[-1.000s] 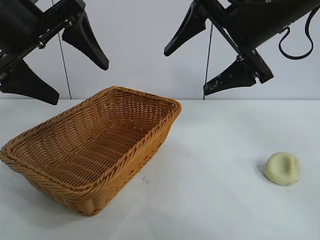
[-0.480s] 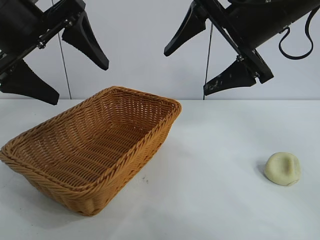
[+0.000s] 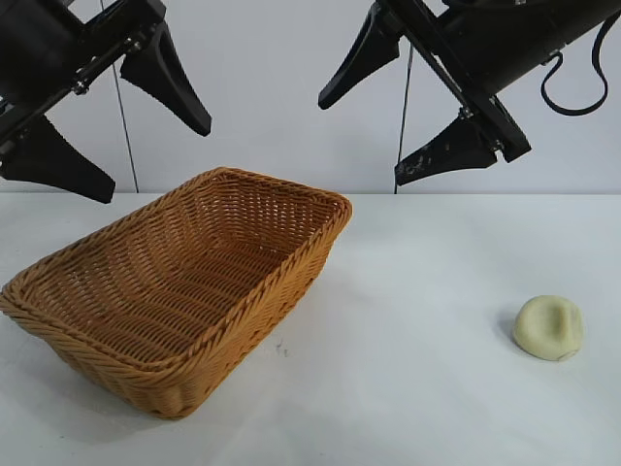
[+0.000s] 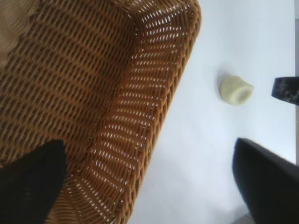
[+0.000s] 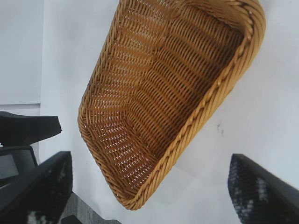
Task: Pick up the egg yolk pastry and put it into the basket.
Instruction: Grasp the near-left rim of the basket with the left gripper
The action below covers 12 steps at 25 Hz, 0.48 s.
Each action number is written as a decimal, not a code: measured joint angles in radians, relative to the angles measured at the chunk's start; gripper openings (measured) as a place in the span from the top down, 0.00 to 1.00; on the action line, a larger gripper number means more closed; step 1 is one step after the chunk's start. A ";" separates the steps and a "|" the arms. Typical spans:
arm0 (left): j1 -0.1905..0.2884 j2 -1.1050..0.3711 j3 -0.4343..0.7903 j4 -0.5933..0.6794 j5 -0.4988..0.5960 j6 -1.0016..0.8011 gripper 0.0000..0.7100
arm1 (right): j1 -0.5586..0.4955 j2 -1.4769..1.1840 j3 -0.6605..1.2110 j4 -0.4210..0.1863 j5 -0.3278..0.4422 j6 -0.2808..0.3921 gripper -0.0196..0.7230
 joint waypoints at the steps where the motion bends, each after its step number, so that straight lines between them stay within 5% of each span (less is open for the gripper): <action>1: 0.000 -0.019 0.000 0.018 0.008 -0.022 0.02 | 0.000 0.000 0.000 0.000 -0.001 0.000 0.11; 12: 0.000 -0.194 0.003 0.310 0.155 -0.459 0.02 | 0.000 0.000 0.000 -0.001 -0.021 0.000 0.11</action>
